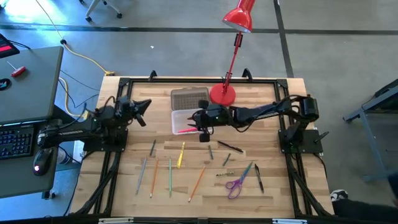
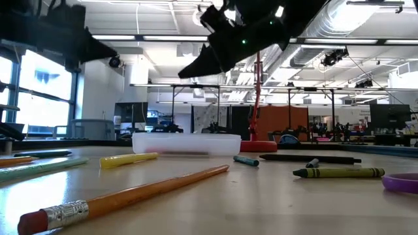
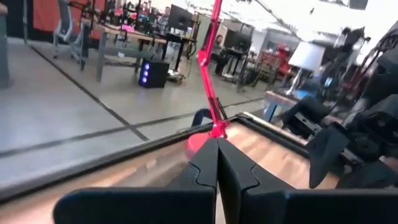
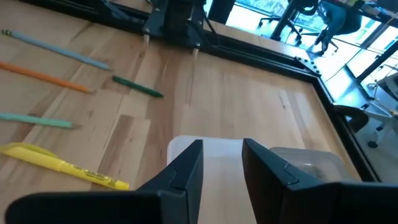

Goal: Pick & place school supplies into a supply box
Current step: Put the left dark green crayon into the black supply box

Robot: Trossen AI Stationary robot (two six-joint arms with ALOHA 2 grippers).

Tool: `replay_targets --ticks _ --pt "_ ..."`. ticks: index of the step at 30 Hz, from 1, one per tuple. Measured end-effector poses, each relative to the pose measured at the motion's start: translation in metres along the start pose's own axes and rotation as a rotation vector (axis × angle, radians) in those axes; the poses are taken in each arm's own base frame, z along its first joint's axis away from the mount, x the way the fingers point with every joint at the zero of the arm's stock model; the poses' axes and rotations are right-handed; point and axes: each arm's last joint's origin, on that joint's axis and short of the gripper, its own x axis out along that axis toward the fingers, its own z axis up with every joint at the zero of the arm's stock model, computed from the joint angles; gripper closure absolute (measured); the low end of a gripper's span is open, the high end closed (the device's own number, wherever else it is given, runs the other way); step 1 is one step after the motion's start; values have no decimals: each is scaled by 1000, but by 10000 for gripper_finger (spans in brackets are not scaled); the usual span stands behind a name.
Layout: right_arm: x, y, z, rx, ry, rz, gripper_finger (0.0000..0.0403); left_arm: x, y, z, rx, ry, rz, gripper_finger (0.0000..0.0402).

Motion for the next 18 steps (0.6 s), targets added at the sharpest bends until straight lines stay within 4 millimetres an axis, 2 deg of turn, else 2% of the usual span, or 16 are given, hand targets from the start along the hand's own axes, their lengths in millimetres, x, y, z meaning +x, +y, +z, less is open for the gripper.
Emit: replay_targets --ticks 7,13,18 --pt "-5 -1 4 -1 -3 -1 313 10 -15 41 165 235 77 362" --pt "-6 -1 3 -1 15 4 311 23 -29 74 294 242 111 362" --pt "-6 0 0 -1 39 12 313 28 -35 86 386 239 90 362"
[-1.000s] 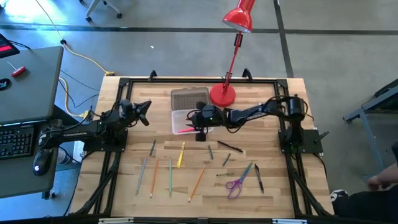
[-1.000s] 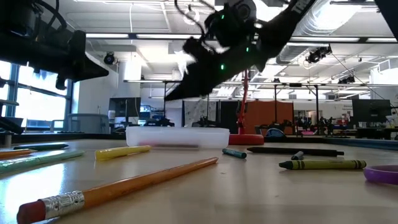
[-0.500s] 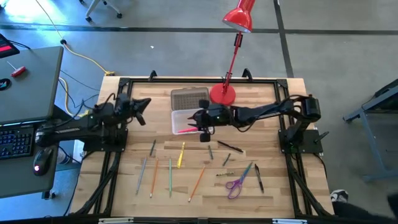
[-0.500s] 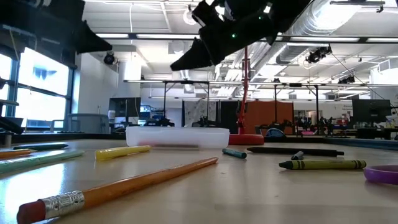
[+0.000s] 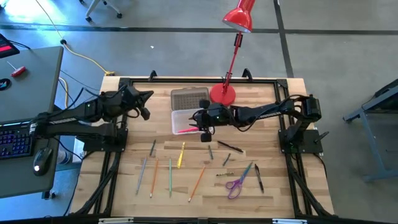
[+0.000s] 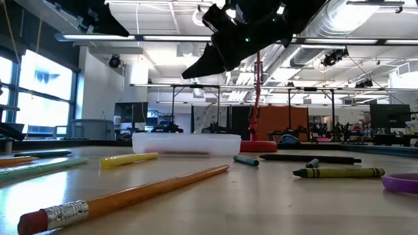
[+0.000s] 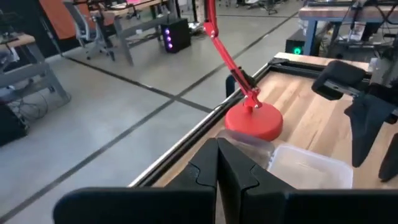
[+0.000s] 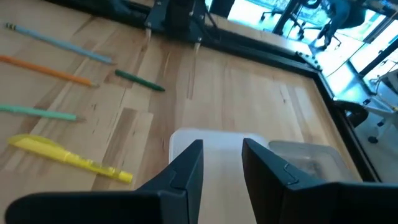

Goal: Pick & place school supplies into a supply box
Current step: Put the left dark green crayon into the black supply box

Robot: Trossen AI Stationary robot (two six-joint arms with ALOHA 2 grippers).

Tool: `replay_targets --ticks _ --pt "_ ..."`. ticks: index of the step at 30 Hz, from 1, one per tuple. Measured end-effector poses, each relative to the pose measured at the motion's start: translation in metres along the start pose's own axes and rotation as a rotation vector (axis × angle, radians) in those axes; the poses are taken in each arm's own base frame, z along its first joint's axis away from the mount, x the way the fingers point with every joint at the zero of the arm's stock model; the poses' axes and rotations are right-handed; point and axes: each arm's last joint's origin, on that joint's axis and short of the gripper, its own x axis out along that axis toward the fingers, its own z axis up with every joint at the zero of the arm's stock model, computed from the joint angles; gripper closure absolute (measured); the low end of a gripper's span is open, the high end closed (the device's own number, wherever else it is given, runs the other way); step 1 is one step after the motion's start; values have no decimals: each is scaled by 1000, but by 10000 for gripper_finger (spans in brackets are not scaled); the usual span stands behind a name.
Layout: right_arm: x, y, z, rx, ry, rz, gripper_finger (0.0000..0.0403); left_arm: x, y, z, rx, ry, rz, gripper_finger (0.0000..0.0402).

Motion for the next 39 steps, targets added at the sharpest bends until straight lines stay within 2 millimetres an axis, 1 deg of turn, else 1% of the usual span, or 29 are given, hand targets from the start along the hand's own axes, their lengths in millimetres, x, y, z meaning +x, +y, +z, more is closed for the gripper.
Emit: replay_targets --ticks 5,10,13,16,18,22,25,28,30,35,39 --pt "0 0 -1 -24 7 2 311 0 -2 0 -68 9 -78 362" --pt "0 0 -1 -52 8 2 313 -1 -5 -7 -220 90 -161 362" --pt "0 0 -1 -52 15 4 311 -1 -6 -13 -239 165 -208 362" --pt "0 0 -1 -53 14 5 312 2 -10 -22 -294 286 -251 356" --pt "0 0 -2 -64 15 5 313 4 -13 -31 -334 406 -251 344" --pt "0 0 -2 -71 17 6 311 11 -20 -52 -398 687 -191 310" --pt "0 0 -2 -71 21 7 311 17 -28 -65 -458 891 -149 294" --pt "0 0 -3 -71 25 8 313 25 -37 -74 -560 1069 -159 293" --pt "0 0 -3 -71 25 8 313 31 -47 -79 -590 1158 -173 298" --pt "0 1 -4 -71 40 13 311 43 -75 -100 -536 1365 -148 314" --pt "0 1 -5 -72 47 16 313 51 -95 -114 -533 1435 -107 317"
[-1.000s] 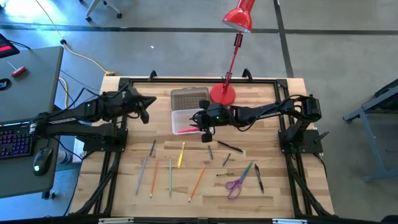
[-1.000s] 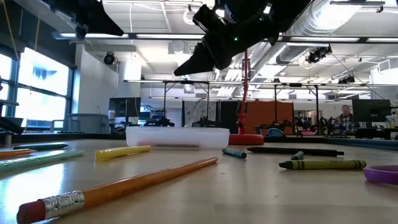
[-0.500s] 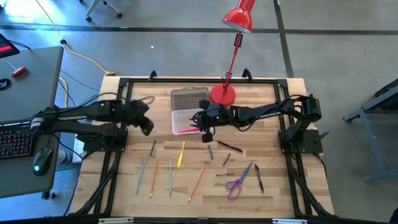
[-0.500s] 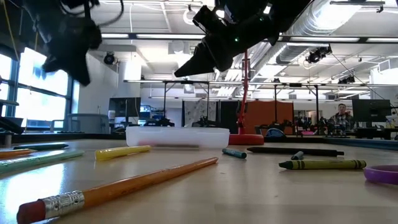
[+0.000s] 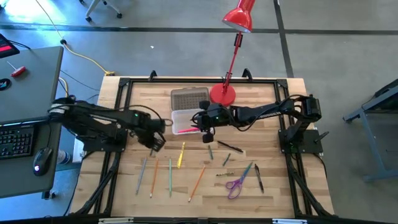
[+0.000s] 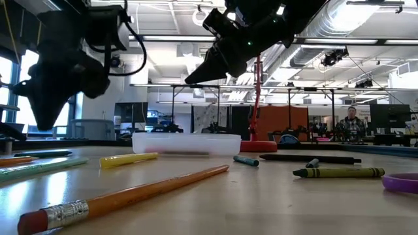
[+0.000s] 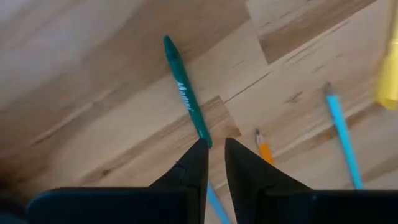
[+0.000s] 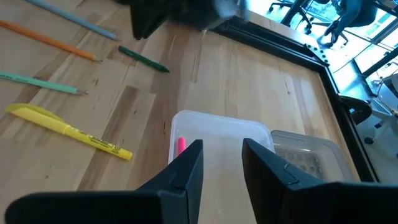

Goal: Pick & place school supplies into a supply box
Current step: Put the left dark green crayon into the black supply box

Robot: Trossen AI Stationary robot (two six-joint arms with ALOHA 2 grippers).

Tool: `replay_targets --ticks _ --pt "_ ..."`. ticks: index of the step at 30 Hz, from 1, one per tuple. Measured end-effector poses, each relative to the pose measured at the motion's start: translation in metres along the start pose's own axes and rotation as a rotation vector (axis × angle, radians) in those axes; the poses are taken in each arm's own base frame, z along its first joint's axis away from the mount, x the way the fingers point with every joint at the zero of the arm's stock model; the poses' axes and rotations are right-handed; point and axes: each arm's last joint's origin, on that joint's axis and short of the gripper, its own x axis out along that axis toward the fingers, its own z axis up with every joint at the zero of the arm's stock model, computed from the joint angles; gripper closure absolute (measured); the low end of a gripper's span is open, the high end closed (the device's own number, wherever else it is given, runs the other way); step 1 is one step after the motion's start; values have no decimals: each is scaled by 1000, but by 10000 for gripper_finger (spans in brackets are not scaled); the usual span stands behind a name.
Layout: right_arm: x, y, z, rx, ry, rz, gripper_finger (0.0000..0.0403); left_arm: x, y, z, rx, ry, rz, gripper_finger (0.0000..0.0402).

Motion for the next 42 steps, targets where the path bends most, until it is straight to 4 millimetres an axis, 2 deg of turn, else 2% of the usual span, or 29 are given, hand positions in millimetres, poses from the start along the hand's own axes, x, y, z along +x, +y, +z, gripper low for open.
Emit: replay_targets --ticks 6,11,15,20,29,37,42 --pt "0 0 0 0 4 2 311 22 -10 6 14 -10 58 288" --pt "0 0 0 0 4 1 313 28 -8 8 5 -12 110 260" --pt "0 0 0 0 4 1 311 28 -6 9 3 -50 156 255" --pt "0 0 0 0 4 1 313 29 -5 10 7 -86 168 273" --pt "0 0 0 0 4 1 313 43 10 6 -24 -84 184 321" --pt "0 0 0 0 4 1 313 40 6 9 -17 -144 199 379" --pt "0 0 0 0 4 1 311 34 -1 13 9 -194 202 370"
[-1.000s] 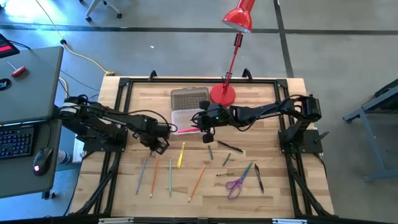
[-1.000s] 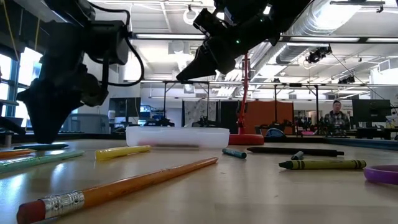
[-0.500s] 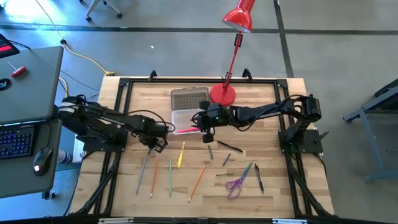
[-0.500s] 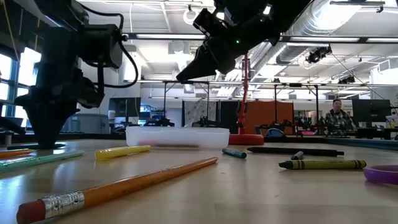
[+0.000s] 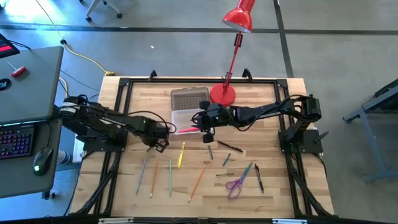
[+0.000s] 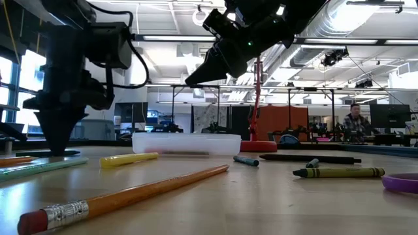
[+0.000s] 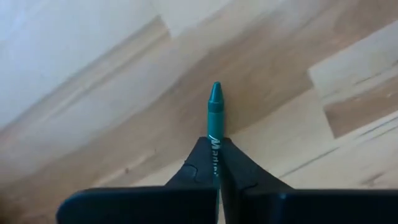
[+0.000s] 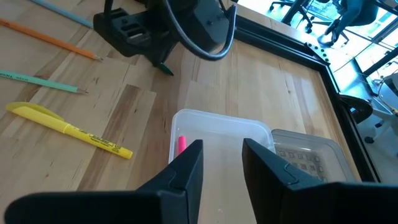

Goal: Pick & place school supplies into a supply box
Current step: Put the left dark green crayon into the black supply box, then put the black pen into the black supply box

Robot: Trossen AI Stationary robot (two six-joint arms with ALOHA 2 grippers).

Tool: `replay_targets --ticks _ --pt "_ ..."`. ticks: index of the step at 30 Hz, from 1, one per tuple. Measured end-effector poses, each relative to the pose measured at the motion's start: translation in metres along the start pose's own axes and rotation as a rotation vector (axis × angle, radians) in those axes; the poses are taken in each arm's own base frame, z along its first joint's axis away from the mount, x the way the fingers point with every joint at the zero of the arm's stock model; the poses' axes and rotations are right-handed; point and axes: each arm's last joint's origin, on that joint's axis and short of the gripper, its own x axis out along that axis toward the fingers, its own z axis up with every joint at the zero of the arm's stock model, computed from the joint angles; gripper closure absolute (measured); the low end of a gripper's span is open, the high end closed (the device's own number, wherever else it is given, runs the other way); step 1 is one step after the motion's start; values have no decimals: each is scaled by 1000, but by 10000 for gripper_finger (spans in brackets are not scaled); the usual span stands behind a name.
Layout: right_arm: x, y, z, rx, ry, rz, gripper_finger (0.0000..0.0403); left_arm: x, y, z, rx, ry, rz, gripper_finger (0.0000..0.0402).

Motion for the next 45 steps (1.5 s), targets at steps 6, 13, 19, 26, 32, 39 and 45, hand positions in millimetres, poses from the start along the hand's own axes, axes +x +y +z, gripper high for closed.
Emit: replay_targets --ticks 6,13,19,26,32,39,45 --pt "0 0 0 0 0 0 313 -16 -14 11 48 -95 -38 354" --pt "0 1 0 8 7 5 312 -51 -27 44 138 -248 -84 362" --pt "-1 14 -6 -21 120 -22 312 -77 -28 88 354 -439 -195 351" --pt "-7 33 -19 -89 346 -70 315 -60 -34 132 467 -546 -342 350" --pt "-19 42 -22 -91 499 -280 320 -22 -28 145 497 -423 -264 342" --pt "-61 44 -21 51 636 -415 320 -16 -28 147 603 -424 -233 315" --pt "-83 62 -19 215 537 -182 320 -16 -29 147 633 -433 -235 286"
